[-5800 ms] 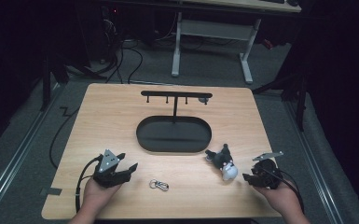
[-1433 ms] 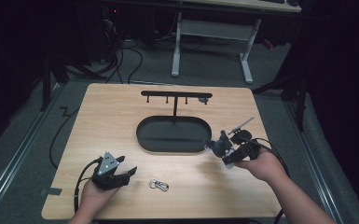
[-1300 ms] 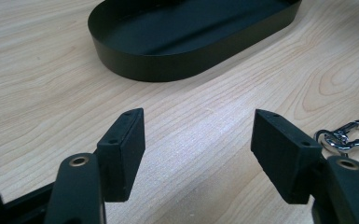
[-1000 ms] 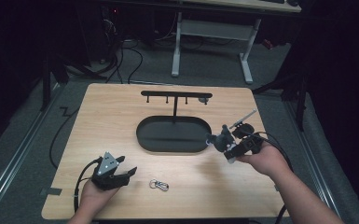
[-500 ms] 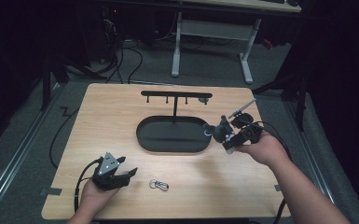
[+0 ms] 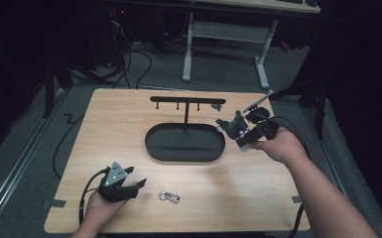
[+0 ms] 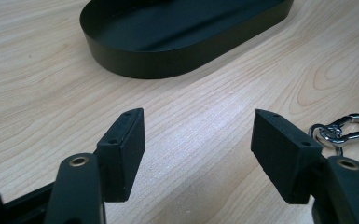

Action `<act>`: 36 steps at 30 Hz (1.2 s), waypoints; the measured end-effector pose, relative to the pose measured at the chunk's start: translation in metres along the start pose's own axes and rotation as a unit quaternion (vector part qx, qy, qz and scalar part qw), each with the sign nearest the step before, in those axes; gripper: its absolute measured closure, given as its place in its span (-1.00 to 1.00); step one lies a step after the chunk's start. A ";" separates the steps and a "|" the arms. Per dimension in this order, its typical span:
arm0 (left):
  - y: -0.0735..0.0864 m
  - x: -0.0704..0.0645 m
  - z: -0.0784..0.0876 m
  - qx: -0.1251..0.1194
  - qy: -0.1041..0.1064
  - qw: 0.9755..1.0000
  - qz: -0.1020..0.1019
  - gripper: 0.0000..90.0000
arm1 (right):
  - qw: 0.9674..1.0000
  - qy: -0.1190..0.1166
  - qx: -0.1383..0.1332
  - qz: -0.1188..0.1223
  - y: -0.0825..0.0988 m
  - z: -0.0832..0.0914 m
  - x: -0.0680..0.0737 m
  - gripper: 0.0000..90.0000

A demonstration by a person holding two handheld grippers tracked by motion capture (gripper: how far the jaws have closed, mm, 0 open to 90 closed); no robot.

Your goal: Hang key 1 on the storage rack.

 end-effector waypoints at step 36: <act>0.001 0.000 -0.001 0.006 0.006 1.000 -0.001 -0.20 | 0.998 0.052 -0.026 -0.020 -0.034 -0.007 -0.012 0.02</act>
Point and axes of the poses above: each handheld gripper's, and its own axes: z roughly backward along the jaws, y roughly out of its underside, x roughly to its left, the point moved 3 cm from there along -z, roughly forward along the jaws, and after that the axes turned 1 degree about x, right-handed, at the moved point
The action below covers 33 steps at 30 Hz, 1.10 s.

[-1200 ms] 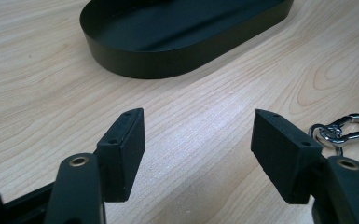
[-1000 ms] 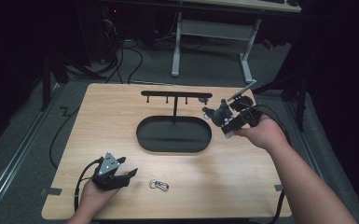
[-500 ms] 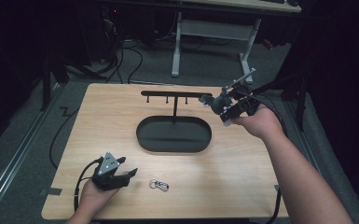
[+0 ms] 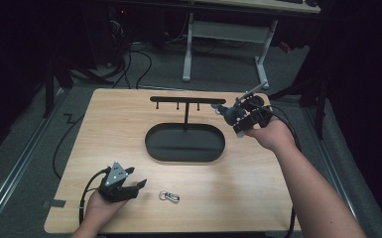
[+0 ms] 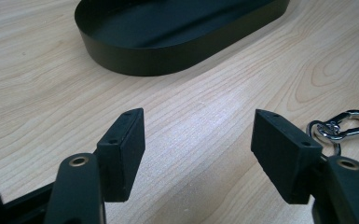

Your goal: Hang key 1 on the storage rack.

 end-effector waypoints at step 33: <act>0.002 -0.002 -0.002 0.009 0.002 1.000 -0.003 -0.21 | 0.999 -0.030 0.015 0.019 0.005 -0.056 0.021 -0.01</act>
Point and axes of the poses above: each handheld gripper's, and its own axes: z roughly backward along the jaws, y roughly out of its underside, x roughly to its left, the point moved 3 cm from there along -z, roughly forward along the jaws, and after that the axes turned 1 degree about x, right-handed, at the moved point
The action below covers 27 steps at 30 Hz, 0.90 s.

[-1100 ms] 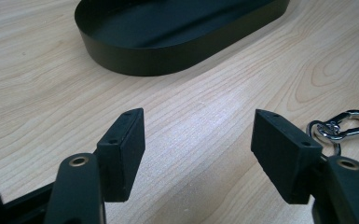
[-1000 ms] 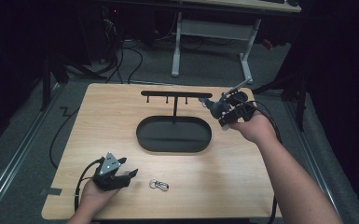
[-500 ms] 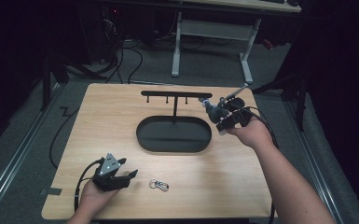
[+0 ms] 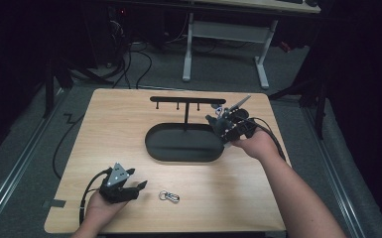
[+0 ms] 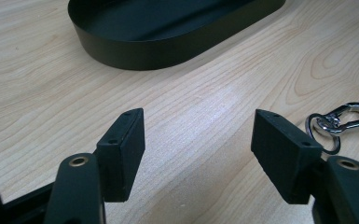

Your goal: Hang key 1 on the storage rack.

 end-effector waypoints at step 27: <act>-0.002 -0.001 -0.005 0.009 0.004 1.000 -0.007 -0.21 | 0.999 -0.024 -0.040 -0.009 0.013 -0.011 0.011 -0.25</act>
Point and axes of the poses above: each handheld gripper's, and its own axes: z roughly backward along the jaws, y roughly out of its underside, x roughly to its left, the point moved 3 cm from there along -z, roughly forward along the jaws, and after that the axes turned 1 degree about x, right-handed, at the moved point
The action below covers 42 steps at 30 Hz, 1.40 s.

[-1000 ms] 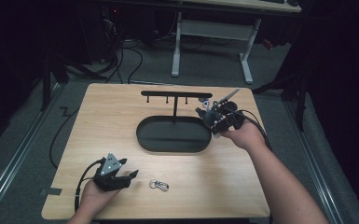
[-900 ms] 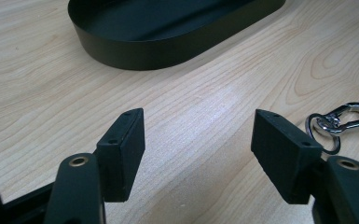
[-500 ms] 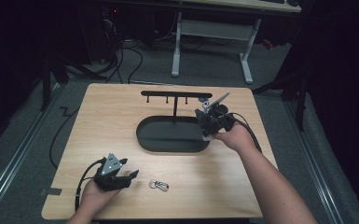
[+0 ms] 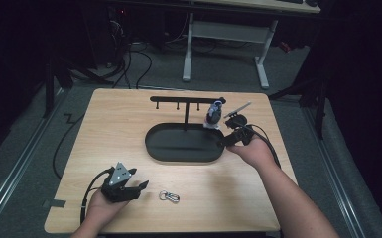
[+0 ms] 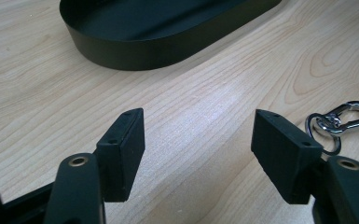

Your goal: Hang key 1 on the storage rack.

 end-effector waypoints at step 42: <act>-0.004 -0.062 -0.024 0.075 0.040 0.996 -0.037 0.91 | 0.979 -0.038 -0.197 0.046 0.175 -0.026 0.052 0.21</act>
Point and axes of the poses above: each handheld gripper's, and its own axes: z roughly backward along the jaws, y roughly out of its underside, x roughly to its left, the point moved 3 cm from there along -z, roughly forward along the jaws, and after that the axes turned 1 degree about x, right-handed, at the moved point
